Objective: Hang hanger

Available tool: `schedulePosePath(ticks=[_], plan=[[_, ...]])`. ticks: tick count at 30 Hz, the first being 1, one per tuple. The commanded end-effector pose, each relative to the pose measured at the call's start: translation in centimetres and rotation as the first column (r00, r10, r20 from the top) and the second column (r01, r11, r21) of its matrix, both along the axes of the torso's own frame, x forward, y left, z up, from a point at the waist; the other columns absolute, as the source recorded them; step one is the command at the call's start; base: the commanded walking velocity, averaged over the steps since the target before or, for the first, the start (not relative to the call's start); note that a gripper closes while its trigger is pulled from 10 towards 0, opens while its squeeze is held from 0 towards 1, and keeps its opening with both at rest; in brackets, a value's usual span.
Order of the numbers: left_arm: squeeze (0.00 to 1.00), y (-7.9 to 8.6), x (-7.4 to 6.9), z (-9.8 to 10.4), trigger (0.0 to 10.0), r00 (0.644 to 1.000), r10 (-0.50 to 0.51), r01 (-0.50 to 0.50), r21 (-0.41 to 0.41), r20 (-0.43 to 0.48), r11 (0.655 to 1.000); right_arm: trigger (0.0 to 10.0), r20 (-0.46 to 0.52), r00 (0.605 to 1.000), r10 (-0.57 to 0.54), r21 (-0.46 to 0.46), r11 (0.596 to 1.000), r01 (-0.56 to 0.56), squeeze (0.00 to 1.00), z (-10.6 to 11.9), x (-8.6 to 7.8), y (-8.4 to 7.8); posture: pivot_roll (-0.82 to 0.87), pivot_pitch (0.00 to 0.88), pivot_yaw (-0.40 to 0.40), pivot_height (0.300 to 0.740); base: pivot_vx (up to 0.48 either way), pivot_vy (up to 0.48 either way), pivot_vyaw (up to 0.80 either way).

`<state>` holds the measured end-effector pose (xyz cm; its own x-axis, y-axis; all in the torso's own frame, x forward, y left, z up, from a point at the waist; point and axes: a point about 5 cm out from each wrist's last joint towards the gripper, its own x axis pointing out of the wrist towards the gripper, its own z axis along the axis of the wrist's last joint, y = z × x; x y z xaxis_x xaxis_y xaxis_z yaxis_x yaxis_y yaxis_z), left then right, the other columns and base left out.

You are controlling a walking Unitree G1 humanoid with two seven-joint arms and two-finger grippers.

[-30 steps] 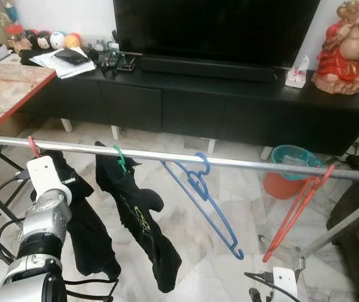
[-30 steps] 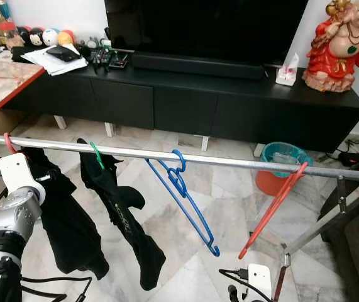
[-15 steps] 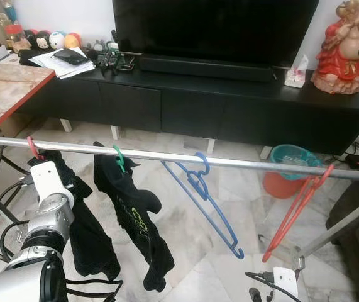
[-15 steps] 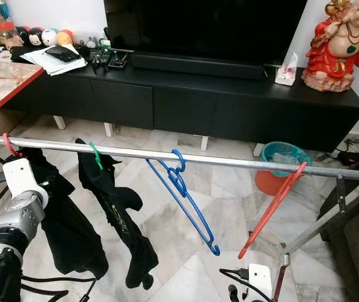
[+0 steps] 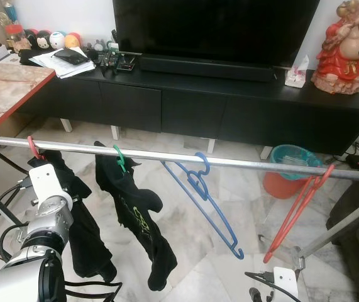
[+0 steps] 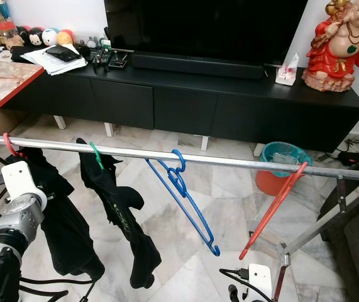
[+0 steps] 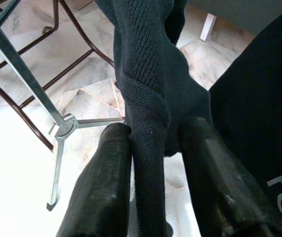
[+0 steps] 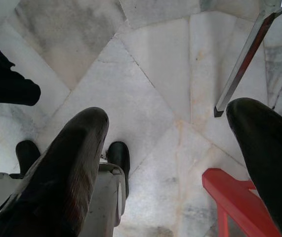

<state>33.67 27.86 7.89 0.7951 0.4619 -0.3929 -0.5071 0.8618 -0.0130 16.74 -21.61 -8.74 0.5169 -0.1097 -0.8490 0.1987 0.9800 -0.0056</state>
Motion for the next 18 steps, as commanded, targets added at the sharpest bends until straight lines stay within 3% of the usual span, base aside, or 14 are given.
schedulePosePath(ticks=[1, 18], plan=[[0.0, 0.11, 0.15, 0.2, 0.0, 1.0, 0.003, -0.003, 0.005, 0.002, 1.0, 10.0, -0.001, 1.0, -0.021, 0.007, 1.0, 0.021, 0.0, -0.05, -0.11, -0.03, -0.09, 0.0, -0.048, 0.74, 0.0, 0.0, 0.0], [0.0, -0.1, -0.13, -0.23, 0.0, 1.0, -0.017, 0.018, 0.061, -0.007, 0.998, 10.0, -0.006, 1.0, -0.024, 0.012, 1.0, 0.024, 0.0, -0.18, -0.32, 0.21, -0.1, 0.0, -0.038, 0.74, 0.0, 0.0, 0.0]])
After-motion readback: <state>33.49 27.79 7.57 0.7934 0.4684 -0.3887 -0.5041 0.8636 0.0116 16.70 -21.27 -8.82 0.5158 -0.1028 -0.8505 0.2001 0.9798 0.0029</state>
